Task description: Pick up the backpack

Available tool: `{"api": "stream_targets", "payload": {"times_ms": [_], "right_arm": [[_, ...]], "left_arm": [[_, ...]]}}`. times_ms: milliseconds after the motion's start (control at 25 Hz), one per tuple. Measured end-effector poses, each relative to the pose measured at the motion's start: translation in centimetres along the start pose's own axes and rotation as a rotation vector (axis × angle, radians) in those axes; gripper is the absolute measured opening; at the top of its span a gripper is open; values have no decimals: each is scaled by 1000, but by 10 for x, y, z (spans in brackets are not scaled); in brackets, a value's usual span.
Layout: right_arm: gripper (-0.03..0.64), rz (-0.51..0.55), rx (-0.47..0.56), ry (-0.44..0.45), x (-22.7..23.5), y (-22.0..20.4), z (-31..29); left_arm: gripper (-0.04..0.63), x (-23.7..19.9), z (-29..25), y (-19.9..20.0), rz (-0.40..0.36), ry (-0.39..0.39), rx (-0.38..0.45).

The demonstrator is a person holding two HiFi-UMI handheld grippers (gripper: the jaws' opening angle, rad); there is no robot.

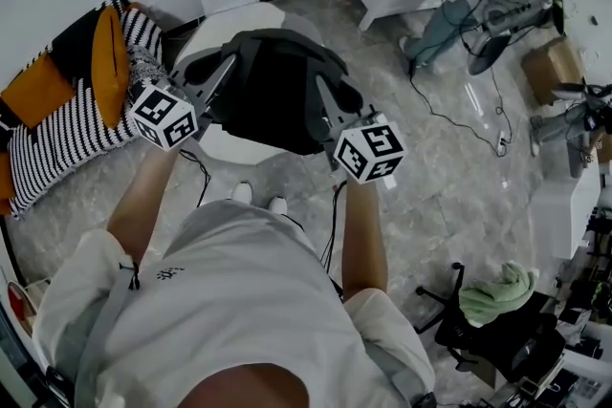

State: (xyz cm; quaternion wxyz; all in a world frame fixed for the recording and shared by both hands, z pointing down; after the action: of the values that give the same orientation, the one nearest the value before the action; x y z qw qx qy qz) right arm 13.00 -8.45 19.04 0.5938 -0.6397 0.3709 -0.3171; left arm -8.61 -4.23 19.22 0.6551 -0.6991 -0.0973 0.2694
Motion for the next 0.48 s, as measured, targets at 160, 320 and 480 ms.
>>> {"api": "stream_targets", "payload": {"times_ms": [160,320,480], "right_arm": [[46,1,-6,-9,3,-2,-3],[46,4,-12,-17,3,-5,-3],[44,1,-16,-22,4,-7,-4]], "left_arm": [[34,-5,-4,-3,-4,-3,-4],[34,-7,-6,-6,0,-9,-6],[34,-10,-8,-8,6,-12,-8]]}}
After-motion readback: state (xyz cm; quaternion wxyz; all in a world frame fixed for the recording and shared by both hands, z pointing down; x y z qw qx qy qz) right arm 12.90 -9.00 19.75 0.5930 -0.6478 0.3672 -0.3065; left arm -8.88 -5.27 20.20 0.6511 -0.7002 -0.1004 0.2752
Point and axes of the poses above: the fingertips, and each gripper's own axes: z backward along the fingers, x to its right, y out of its top, the point moved 4 cm from there along z, backward along the fingers, and after that the axes turned 10 degrees about z, right-handed, at the moved point
